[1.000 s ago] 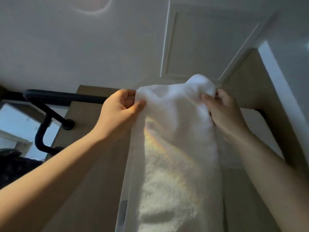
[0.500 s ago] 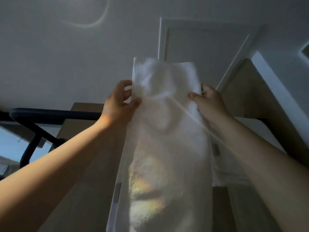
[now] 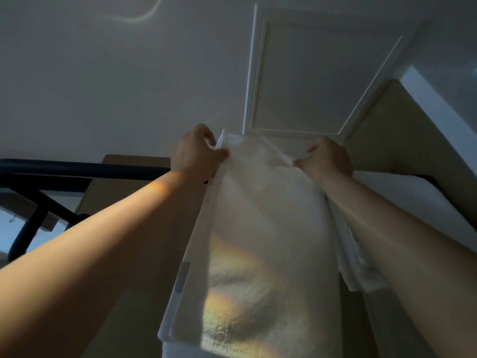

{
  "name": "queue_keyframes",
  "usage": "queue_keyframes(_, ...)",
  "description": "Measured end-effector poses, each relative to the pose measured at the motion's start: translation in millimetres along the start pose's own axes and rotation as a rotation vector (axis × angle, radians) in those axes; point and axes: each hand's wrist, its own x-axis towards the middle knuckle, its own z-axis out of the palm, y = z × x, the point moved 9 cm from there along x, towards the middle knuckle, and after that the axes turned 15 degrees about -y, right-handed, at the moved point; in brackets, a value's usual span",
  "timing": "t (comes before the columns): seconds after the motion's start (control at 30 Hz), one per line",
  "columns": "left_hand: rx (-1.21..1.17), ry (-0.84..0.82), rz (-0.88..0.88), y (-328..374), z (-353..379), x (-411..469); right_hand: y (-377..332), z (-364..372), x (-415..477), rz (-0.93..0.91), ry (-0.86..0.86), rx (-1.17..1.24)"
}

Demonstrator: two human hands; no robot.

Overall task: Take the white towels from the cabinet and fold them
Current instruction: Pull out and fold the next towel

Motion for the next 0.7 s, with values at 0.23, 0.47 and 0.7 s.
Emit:
queue_keyframes(0.23, 0.104, -0.069, -0.020, 3, 8, -3, -29, 13, -47, -0.413, -0.304, 0.037)
queue_keyframes(0.47, 0.128, -0.073, -0.047, -2, 11, -18, -38, 20, -59, -0.451, -0.355, -0.203)
queue_keyframes(0.7, 0.059, -0.039, 0.040, -9, -1, -64, -37, 22, -59, -0.432, -0.372, -0.194)
